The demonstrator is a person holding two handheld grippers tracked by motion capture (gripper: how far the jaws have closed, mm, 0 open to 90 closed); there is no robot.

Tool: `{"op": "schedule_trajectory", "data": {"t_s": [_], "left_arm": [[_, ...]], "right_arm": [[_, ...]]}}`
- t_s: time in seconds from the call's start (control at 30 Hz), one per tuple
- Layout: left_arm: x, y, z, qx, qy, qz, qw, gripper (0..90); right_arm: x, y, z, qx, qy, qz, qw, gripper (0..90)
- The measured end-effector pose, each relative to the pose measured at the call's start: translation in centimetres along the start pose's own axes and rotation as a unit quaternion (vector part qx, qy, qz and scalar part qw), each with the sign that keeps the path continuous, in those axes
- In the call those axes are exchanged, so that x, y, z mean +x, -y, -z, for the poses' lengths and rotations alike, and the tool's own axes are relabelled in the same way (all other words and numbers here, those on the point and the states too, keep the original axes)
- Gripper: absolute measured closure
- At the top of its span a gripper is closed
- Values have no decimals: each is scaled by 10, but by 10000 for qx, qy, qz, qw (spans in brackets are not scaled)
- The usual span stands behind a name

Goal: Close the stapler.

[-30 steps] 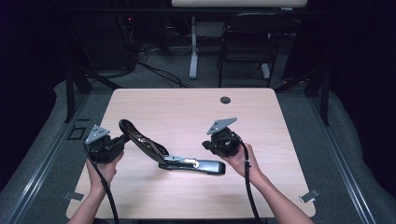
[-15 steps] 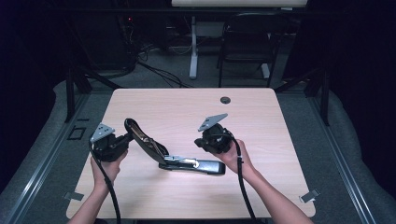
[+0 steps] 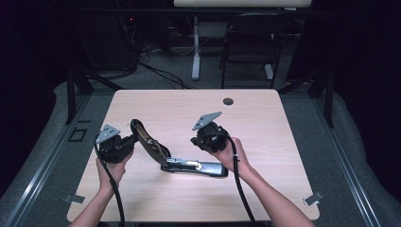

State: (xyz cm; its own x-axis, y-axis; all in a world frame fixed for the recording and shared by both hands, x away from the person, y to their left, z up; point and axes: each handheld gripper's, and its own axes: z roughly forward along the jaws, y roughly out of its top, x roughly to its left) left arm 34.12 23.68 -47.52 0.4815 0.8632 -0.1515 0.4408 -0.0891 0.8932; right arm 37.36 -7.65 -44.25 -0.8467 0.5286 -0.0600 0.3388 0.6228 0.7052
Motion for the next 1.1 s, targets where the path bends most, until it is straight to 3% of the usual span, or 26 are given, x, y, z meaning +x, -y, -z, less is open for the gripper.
{"op": "schedule_trajectory", "data": {"t_s": [0.53, 0.87, 1.1], "left_arm": [[-9, -1, -10, 33, 179, -145, 9997, 900], [-20, 0, -19, 253, 303, -364, 9986, 897], [-30, 0, -30, 381, 414, -528, 9970, 893]], "right_arm": [[2, -3, -4, 12, 13, 12, 10000, 900], [5, -7, 1, -176, 40, -54, 9998, 880], [19, -30, 0, -523, -32, -16, 9986, 885]]}}
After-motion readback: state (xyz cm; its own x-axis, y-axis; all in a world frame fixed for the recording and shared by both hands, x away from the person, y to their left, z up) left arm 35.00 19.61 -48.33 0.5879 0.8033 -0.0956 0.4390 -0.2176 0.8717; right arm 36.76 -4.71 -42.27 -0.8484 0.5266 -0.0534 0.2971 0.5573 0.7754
